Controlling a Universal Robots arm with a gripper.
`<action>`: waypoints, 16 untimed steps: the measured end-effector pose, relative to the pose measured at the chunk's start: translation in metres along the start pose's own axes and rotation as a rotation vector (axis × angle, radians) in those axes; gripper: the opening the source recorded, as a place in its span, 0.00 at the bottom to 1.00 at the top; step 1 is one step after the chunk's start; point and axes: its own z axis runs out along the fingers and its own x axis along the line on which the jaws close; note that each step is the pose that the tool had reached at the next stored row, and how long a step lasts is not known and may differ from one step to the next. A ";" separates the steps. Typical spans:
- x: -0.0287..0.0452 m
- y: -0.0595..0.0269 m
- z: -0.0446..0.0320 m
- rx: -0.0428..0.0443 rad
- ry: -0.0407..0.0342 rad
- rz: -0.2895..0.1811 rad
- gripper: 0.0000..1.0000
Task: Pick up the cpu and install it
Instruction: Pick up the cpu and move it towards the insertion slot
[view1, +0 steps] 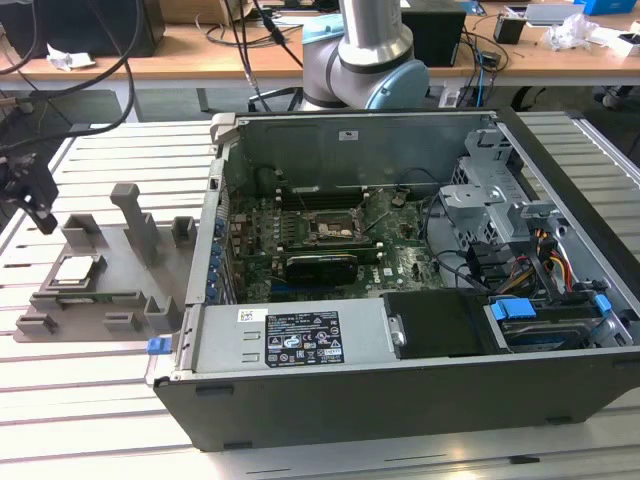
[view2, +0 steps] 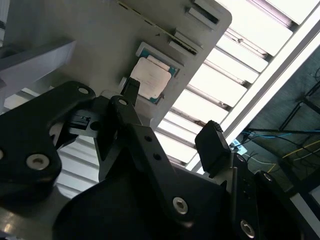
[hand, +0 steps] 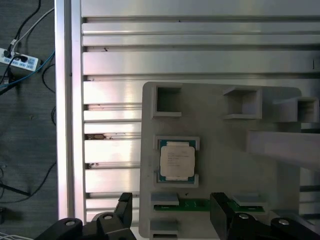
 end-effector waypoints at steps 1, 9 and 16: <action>0.0000 0.0000 0.0006 0.0000 0.0000 0.000 0.72; 0.0002 0.0000 0.0069 0.0000 0.0000 0.000 0.72; 0.0003 -0.0001 0.0118 0.0000 0.0001 0.000 0.72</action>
